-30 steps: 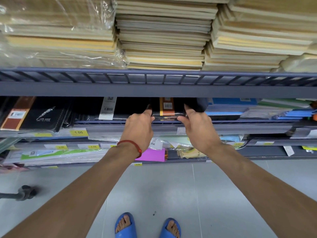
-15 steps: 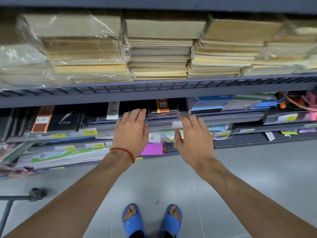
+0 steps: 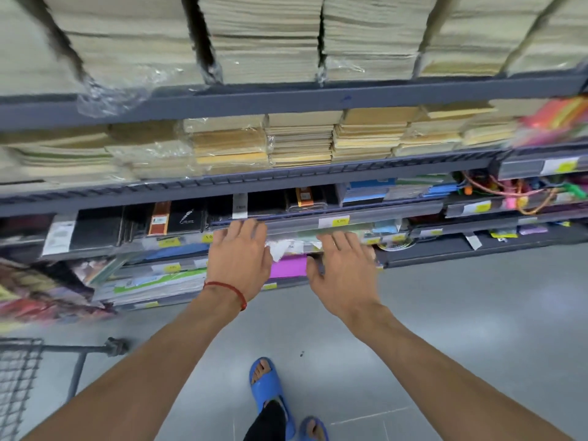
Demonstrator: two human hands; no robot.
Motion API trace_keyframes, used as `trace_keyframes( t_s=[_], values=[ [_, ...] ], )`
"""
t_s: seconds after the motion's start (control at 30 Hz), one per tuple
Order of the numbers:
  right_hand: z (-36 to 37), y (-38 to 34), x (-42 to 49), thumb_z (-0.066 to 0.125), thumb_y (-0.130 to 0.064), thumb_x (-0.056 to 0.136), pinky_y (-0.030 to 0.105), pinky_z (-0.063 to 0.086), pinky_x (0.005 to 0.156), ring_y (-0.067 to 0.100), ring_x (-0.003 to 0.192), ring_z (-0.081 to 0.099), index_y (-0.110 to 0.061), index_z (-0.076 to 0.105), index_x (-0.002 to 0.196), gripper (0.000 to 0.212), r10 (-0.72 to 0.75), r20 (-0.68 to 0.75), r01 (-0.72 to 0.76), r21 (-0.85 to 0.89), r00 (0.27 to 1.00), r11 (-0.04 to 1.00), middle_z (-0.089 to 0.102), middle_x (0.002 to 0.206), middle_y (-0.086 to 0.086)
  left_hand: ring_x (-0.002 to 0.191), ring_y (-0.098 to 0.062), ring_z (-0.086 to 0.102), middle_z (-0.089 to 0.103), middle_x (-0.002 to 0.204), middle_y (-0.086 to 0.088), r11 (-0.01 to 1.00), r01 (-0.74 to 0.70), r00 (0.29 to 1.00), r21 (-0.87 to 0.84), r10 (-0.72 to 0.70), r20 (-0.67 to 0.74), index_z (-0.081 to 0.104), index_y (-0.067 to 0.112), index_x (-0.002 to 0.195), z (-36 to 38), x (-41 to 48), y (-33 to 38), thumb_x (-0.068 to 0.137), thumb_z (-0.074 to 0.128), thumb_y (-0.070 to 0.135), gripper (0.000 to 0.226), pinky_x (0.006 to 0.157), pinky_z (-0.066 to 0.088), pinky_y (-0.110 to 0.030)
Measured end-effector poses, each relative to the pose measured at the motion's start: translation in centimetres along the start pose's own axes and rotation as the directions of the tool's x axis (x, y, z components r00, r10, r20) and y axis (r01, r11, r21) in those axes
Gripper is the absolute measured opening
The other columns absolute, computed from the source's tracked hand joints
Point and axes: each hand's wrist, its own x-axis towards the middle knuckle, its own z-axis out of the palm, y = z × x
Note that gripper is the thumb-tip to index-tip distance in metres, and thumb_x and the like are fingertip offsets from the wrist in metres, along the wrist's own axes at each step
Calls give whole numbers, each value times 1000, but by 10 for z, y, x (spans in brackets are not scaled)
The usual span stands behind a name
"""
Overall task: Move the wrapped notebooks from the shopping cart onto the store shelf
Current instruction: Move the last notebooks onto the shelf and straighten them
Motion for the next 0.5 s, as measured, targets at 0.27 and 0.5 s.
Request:
trace_keyframes(
  t_s=[0.27,0.5],
  values=[
    [-32,-26,-51,52,-43,90,39,48,91,25,106,55,-15,64,114,39,-81,-63,83,34,995,996,63,109,2,97,-29,55,59,107,-4,996,65,994,53,-61,-86,58,14,112,-57,-82,-15,90,54,35,31,83,44,-45],
    [-55,-66,-71,49,-45,91,37,46,93,23,108,54,-17,63,117,41,-143,-71,148,62,987,987,63,111,1,98,-28,55,58,110,-4,987,115,992,111,-108,-67,57,16,120,-82,-134,-48,91,52,38,37,80,42,-43]
  ],
)
